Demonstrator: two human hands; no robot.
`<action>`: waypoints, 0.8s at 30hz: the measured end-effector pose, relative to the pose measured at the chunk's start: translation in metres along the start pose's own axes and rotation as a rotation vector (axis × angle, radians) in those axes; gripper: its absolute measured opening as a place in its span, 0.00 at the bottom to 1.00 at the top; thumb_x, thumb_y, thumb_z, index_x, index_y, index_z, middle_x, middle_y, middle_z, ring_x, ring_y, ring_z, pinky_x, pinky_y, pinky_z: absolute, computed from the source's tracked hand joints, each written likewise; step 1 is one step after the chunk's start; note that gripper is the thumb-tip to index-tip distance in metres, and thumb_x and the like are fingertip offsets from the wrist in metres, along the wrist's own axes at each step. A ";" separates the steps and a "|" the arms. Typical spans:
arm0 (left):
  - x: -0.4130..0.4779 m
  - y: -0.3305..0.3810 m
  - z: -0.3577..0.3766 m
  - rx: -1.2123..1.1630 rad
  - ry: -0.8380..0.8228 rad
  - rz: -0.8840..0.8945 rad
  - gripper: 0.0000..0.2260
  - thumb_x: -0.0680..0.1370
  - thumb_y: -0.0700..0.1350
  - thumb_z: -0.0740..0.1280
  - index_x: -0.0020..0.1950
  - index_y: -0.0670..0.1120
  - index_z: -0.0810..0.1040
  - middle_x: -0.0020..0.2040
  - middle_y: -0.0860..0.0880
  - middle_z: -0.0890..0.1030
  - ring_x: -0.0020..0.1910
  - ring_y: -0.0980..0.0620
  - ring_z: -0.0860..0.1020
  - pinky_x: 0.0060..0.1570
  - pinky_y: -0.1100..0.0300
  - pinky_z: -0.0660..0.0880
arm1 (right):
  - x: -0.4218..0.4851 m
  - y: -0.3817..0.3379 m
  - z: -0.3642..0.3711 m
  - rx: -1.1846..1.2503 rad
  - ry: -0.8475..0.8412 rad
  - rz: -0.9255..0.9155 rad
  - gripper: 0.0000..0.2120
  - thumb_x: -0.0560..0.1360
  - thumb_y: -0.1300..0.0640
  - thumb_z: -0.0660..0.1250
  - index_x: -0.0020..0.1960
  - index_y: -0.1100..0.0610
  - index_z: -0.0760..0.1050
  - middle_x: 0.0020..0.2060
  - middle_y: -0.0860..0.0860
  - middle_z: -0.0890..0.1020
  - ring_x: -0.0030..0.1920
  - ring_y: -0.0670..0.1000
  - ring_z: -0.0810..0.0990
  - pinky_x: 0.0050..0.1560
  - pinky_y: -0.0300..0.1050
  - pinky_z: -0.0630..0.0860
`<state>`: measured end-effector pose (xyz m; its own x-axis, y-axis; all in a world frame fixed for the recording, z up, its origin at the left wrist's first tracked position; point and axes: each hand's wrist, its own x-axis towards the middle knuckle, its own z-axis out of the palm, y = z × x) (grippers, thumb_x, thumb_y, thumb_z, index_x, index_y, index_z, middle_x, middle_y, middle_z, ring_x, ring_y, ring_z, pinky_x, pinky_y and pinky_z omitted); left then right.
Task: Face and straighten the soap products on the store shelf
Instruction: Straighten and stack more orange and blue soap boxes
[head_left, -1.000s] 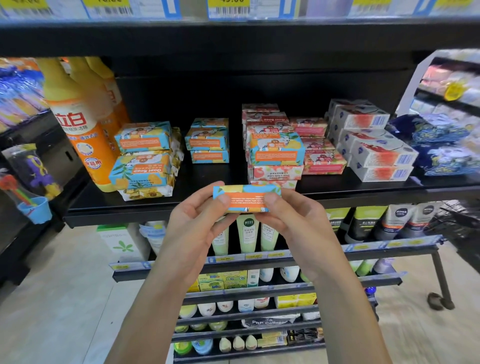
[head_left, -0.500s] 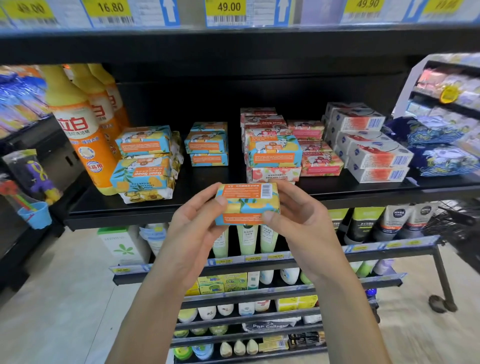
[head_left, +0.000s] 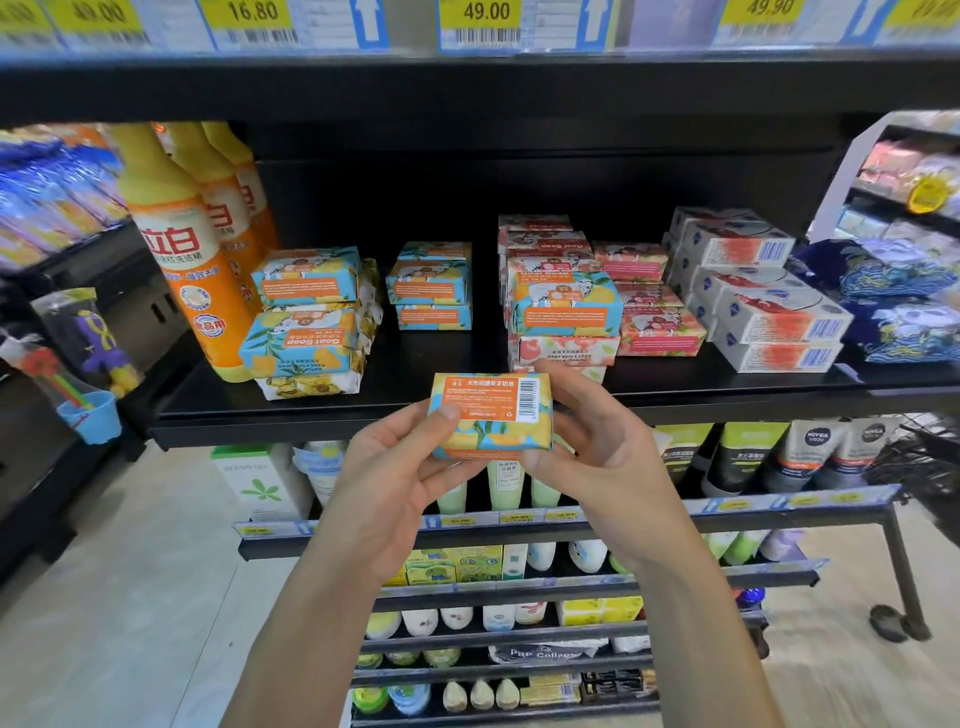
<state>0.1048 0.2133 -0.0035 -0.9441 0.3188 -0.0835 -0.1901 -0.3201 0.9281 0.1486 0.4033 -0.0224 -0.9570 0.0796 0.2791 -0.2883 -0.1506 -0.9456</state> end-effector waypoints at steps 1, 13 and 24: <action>0.000 0.000 -0.001 0.009 0.002 0.003 0.15 0.78 0.44 0.68 0.63 0.40 0.81 0.56 0.41 0.86 0.56 0.44 0.85 0.55 0.54 0.83 | 0.000 0.000 0.001 -0.009 0.003 0.014 0.33 0.72 0.66 0.76 0.73 0.50 0.72 0.68 0.48 0.79 0.66 0.52 0.79 0.62 0.47 0.79; 0.000 -0.003 -0.005 -0.010 0.009 0.049 0.20 0.77 0.41 0.70 0.69 0.41 0.77 0.58 0.41 0.85 0.59 0.43 0.84 0.58 0.52 0.82 | 0.008 0.002 0.014 0.027 0.197 0.159 0.23 0.71 0.49 0.74 0.64 0.55 0.79 0.52 0.54 0.87 0.56 0.54 0.86 0.56 0.49 0.83; -0.003 -0.005 -0.007 0.006 0.014 0.063 0.23 0.75 0.40 0.71 0.70 0.44 0.76 0.58 0.42 0.85 0.59 0.44 0.84 0.64 0.46 0.77 | 0.005 0.000 0.020 -0.012 0.223 0.129 0.21 0.67 0.49 0.75 0.58 0.55 0.83 0.44 0.45 0.87 0.45 0.42 0.85 0.43 0.32 0.77</action>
<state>0.1071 0.2073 -0.0108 -0.9580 0.2853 -0.0298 -0.1286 -0.3340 0.9338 0.1427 0.3841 -0.0179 -0.9544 0.2760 0.1137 -0.1627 -0.1615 -0.9734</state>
